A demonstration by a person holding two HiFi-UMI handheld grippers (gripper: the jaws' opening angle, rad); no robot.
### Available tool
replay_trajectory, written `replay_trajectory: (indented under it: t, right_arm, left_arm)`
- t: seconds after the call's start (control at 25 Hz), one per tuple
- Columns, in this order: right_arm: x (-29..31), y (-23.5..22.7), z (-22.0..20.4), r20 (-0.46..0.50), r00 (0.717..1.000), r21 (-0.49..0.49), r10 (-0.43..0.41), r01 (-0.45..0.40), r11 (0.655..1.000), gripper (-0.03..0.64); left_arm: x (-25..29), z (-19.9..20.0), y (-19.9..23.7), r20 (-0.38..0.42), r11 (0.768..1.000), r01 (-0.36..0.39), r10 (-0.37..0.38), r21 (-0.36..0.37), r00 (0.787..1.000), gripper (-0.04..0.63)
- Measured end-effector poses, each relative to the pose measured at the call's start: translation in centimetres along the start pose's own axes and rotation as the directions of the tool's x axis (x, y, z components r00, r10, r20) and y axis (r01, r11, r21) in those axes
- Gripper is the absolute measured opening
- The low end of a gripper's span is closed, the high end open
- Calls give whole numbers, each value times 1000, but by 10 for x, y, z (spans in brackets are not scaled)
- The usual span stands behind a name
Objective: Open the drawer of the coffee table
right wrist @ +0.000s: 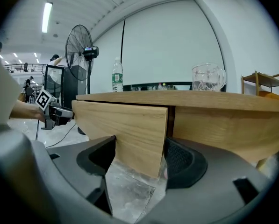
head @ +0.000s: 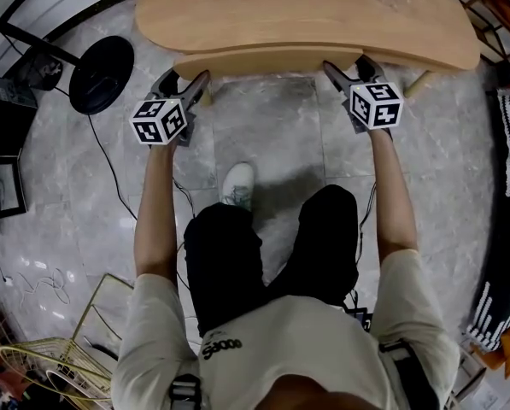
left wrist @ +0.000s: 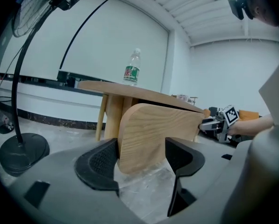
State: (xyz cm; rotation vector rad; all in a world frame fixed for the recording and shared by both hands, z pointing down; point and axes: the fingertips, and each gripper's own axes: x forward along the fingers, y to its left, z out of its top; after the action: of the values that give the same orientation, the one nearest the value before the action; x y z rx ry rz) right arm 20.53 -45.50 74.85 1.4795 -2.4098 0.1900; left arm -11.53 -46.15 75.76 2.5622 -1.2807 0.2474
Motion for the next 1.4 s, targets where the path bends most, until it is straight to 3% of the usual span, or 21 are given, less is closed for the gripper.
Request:
replay_trajectory:
  t: [0.36,1.4]
  right_arm:
    - [-14,7,-5,-44,999,-2,-5,5,1000,290]
    - [-96,52,-31,-80,997,9,17,-16,1000,290]
  left_arm:
    - [-15,-6,-3,-18,1000,4,-3,10,1000,268]
    - [-89,-37,-56,-104,999,29,-31,-20,994,264]
